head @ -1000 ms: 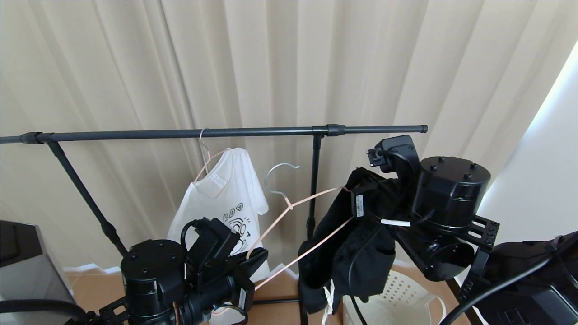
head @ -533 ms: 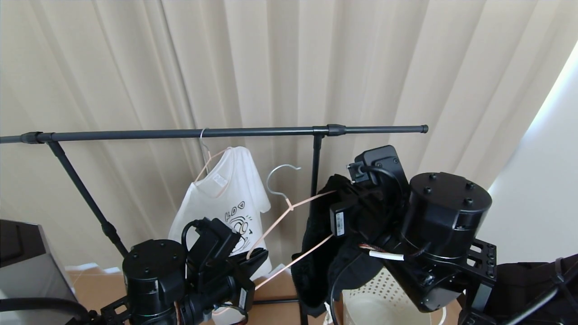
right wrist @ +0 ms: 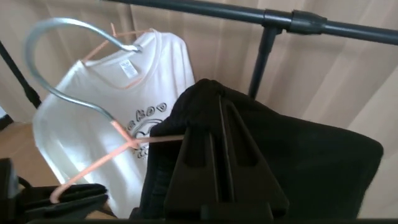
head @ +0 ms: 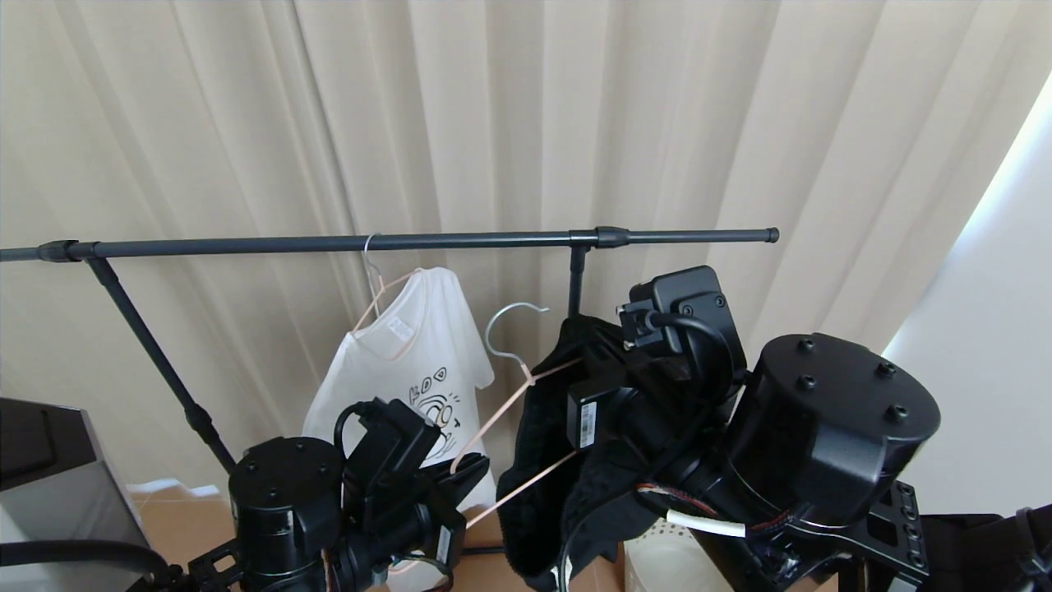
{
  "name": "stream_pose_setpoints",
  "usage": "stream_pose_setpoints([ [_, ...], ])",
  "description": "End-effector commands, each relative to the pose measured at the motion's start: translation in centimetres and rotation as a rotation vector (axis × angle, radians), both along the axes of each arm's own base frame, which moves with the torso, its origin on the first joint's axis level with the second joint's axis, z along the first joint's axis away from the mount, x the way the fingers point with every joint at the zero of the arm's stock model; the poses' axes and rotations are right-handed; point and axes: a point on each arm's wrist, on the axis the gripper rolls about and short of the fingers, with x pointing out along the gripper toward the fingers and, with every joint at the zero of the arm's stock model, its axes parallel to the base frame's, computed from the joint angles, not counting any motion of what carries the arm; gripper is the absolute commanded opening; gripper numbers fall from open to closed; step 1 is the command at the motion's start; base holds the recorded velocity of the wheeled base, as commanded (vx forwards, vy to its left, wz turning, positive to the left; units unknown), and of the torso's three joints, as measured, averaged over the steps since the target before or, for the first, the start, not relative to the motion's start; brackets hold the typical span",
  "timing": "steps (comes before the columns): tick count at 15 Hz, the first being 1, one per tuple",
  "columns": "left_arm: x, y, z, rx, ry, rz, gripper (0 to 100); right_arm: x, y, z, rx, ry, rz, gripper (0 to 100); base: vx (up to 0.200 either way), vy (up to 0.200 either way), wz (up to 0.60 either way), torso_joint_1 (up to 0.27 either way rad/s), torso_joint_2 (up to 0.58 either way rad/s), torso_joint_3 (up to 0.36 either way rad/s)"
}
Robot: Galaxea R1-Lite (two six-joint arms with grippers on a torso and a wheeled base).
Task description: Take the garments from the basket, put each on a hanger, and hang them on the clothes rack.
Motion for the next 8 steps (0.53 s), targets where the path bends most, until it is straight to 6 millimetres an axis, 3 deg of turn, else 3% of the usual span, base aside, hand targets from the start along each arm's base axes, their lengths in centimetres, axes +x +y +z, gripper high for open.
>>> stream_pose_setpoints([
  [1, -0.01, 0.0, -0.02, 0.0, -0.002, -0.001, 0, -0.14, 0.18, -0.09, -0.001, 0.0, 0.006, 0, 0.0, 0.0, 0.0, 0.0, 0.0, 0.0],
  [3, -0.04, -0.12, 0.17, -0.019, -0.026, -0.004, 0, -0.17, 0.13, -0.1, 0.002, 0.001, 0.006, 0, 0.0, 0.0, 0.0, 0.0, 0.0, 0.0],
  [4, -0.06, -0.21, 0.16, -0.021, -0.03, -0.007, 0, -0.15, 0.17, -0.11, 0.002, 0.001, 0.006, 100, 0.0, 0.0, 0.0, 0.0, 0.0, 0.0],
  [8, -0.35, -0.02, 0.19, -0.025, -0.043, -0.005, 0, 0.54, -0.33, 0.53, 0.021, -0.011, -0.02, 100, 0.0, 0.0, 0.0, 0.0, 0.0, 0.0],
])
